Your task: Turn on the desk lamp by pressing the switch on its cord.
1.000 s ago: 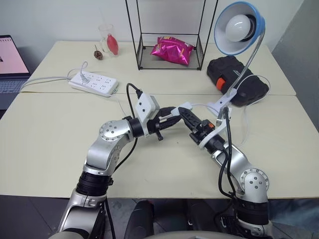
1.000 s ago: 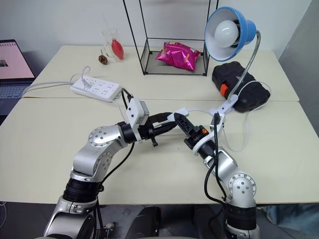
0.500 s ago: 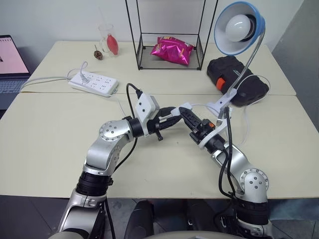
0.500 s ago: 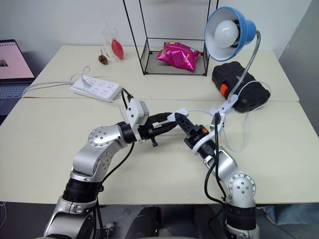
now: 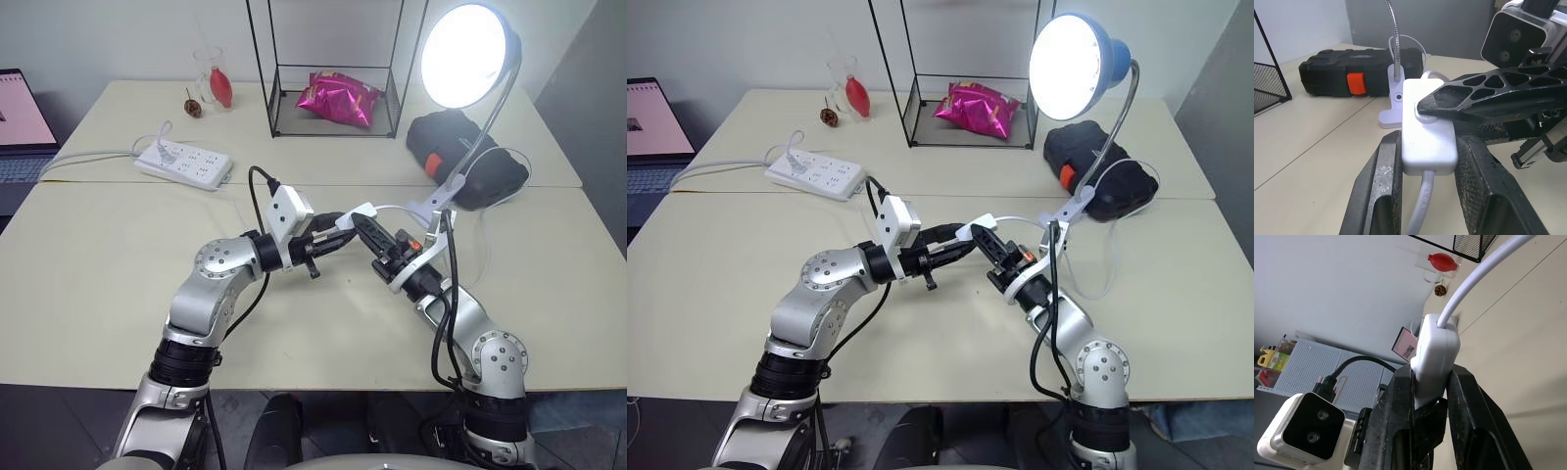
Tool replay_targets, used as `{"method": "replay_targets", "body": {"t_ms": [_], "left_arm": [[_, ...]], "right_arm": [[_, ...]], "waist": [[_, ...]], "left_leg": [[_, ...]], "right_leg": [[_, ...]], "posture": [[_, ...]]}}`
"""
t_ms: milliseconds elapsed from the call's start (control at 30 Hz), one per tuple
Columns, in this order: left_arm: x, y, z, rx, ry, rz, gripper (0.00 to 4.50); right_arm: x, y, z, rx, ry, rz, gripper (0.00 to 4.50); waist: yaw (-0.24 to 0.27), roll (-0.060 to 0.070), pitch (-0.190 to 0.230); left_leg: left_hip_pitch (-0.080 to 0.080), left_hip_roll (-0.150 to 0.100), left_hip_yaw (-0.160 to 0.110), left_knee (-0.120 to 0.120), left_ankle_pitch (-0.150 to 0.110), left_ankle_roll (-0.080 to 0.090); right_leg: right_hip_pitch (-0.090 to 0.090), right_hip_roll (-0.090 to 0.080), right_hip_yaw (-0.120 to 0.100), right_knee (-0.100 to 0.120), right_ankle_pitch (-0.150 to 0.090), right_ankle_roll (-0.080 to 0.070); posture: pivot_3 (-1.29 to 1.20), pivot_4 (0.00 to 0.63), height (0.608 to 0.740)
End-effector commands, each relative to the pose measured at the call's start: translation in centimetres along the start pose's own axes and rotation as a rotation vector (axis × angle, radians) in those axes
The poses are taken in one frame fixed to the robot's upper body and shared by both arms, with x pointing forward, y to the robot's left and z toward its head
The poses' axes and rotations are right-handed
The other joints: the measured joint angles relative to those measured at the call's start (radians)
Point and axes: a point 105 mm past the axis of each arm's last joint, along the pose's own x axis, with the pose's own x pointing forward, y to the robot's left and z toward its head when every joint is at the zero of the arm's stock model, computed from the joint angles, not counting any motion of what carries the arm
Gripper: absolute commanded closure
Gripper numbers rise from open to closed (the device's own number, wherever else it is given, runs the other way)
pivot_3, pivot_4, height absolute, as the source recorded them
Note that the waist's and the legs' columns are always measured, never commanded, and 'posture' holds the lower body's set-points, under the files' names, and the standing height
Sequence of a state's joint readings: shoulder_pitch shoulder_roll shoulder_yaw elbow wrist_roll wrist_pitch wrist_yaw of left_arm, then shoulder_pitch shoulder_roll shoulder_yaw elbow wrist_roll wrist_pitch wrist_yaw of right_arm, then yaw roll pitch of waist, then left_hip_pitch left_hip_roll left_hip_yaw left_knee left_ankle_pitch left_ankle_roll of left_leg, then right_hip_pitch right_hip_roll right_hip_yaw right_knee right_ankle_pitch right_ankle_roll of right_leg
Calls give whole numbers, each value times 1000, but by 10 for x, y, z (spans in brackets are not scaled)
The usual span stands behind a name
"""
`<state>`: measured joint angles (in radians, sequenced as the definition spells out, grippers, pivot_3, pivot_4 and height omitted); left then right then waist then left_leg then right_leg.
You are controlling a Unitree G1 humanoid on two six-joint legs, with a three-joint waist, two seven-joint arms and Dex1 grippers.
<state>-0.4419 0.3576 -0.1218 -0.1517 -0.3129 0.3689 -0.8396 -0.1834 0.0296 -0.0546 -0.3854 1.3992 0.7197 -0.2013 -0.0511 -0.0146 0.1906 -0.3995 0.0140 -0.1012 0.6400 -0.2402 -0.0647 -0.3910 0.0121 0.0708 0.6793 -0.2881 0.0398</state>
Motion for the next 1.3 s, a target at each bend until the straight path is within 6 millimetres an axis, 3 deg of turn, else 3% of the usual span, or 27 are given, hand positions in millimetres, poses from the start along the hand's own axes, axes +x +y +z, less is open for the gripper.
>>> {"method": "replay_targets", "body": {"t_ms": [33, 333, 400, 567, 833, 933, 1167, 1300], "left_arm": [[1, -2, 17, 42, -55, -12, 3385], [2, -2, 17, 39, -58, -12, 3385], [2, -2, 17, 39, -58, -12, 3385], [2, -2, 17, 38, -58, -11, 3385], [2, -2, 17, 39, -56, -8, 3385], [2, -2, 17, 40, -55, -7, 3385], [1, 16, -3, 113, 56, 29, 3385], [5, 28, -24, 115, 127, 45, 3385]], "right_arm": [[0, 5, 3, -4, -12, 18, 3977], [-1, 5, 4, -17, -14, 17, 3977], [-1, 5, 4, -19, -13, 16, 3268], [-1, 6, 4, -21, -16, 23, 2243], [-3, 7, 6, -29, -17, 27, 205], [-7, 6, 8, -53, -12, 20, 0], [-51, -6, 6, -563, 230, -54, 0], [-61, -3, 11, -861, 342, -49, 0]], "waist": [[0, 0, 0], [0, 0, 0], [0, 0, 0], [0, 0, 0], [0, 0, 0], [0, 0, 0], [8, 0, 0], [6, 1, 1]], "left_leg": [[0, 0, 0, 0, 0, 0], [0, 0, 0, 0, 0, 0], [0, 0, 0, 0, 0, 0], [0, 0, 0, 0, 0, 0], [0, 0, 0, -1, 0, 0], [0, 0, 0, -1, 0, 0], [-1, -2, 2, -1, 0, 0], [0, 0, 1, -1, 0, 0]], "right_leg": [[0, 0, 0, 0, 0, 0], [0, 0, 0, 0, 0, 0], [0, 0, 0, 0, 0, 0], [0, 0, 0, 0, 0, 0], [-1, 0, 0, -1, 0, 0], [0, 0, 0, -1, 0, 0], [0, -2, 1, -2, -1, 1], [-1, 0, 0, -2, -1, 1]], "posture": [[0, 150, 740], [0, 150, 740], [0, 150, 740], [0, 150, 740], [0, 150, 740], [0, 150, 740], [0, 150, 740], [0, 150, 740]]}}
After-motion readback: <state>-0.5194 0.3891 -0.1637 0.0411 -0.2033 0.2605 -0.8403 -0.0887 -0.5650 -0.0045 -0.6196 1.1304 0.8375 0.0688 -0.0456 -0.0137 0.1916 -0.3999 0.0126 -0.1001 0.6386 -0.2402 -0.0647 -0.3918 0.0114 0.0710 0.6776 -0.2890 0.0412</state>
